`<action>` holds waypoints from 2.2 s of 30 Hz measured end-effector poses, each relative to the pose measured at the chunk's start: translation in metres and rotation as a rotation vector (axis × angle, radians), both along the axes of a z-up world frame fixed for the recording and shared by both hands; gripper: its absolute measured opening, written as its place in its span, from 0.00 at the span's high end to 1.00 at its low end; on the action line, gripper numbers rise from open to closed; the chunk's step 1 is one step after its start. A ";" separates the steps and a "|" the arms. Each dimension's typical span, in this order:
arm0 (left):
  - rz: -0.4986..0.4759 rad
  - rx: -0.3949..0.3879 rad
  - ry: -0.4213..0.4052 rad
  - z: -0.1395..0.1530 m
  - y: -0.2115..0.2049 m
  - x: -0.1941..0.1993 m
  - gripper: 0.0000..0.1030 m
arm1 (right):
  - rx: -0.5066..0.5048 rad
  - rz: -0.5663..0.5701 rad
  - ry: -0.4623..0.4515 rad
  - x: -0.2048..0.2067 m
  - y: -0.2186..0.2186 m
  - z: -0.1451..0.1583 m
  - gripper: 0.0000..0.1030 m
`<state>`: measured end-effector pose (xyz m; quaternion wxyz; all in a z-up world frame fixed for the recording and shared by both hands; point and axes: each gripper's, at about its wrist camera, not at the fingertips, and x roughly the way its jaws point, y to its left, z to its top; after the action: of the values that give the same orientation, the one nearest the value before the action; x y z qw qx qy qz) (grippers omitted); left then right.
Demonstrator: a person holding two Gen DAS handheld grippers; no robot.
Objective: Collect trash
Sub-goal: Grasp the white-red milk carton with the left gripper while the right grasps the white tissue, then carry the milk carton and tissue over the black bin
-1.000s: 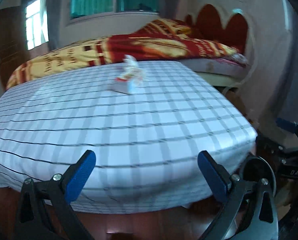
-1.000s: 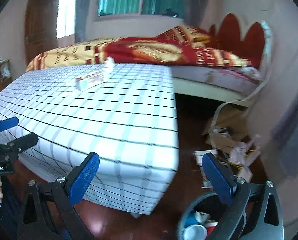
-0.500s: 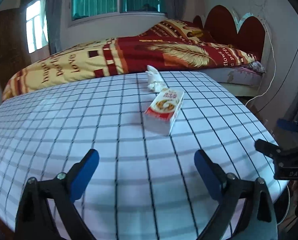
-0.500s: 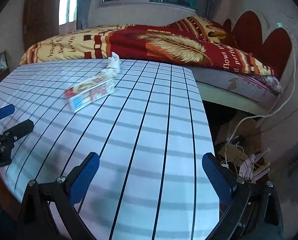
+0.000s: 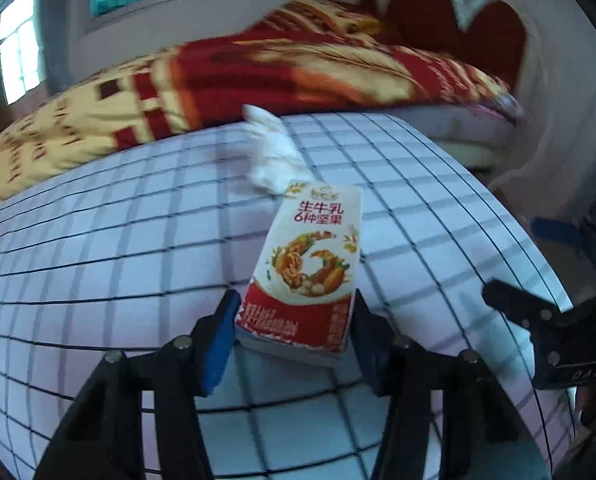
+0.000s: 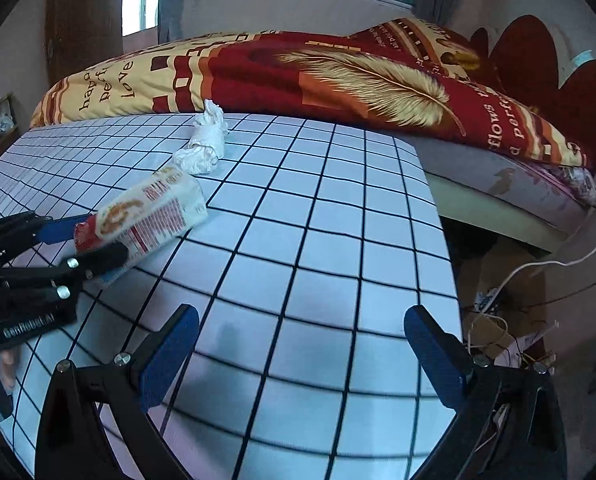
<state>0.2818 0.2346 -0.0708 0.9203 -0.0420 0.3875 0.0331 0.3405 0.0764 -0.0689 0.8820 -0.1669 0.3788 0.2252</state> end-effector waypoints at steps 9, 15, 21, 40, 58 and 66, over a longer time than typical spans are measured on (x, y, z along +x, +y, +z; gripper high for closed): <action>0.163 0.052 -0.049 0.012 0.062 -0.023 0.49 | 0.062 0.087 0.050 0.035 0.067 -0.006 0.00; 0.207 0.075 -0.026 0.009 0.088 -0.005 0.49 | 0.055 0.126 0.058 0.059 0.115 -0.007 0.00; 0.180 0.058 0.037 -0.008 0.092 0.017 0.48 | 0.042 0.130 0.089 0.090 0.146 -0.015 0.08; 0.171 0.054 -0.012 0.014 0.075 0.002 0.50 | 0.100 0.159 0.069 0.065 0.115 0.011 0.69; 0.076 0.133 -0.085 0.056 -0.009 -0.080 0.50 | 0.095 0.177 -0.015 -0.055 0.031 0.056 0.69; 0.048 0.134 -0.118 0.066 -0.030 -0.112 0.50 | 0.124 0.151 -0.049 -0.098 -0.009 0.070 0.69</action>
<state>0.1702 0.2043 -0.0047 0.9413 0.0085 0.3283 0.0785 0.2423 0.0671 0.0015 0.8801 -0.1456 0.3288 0.3100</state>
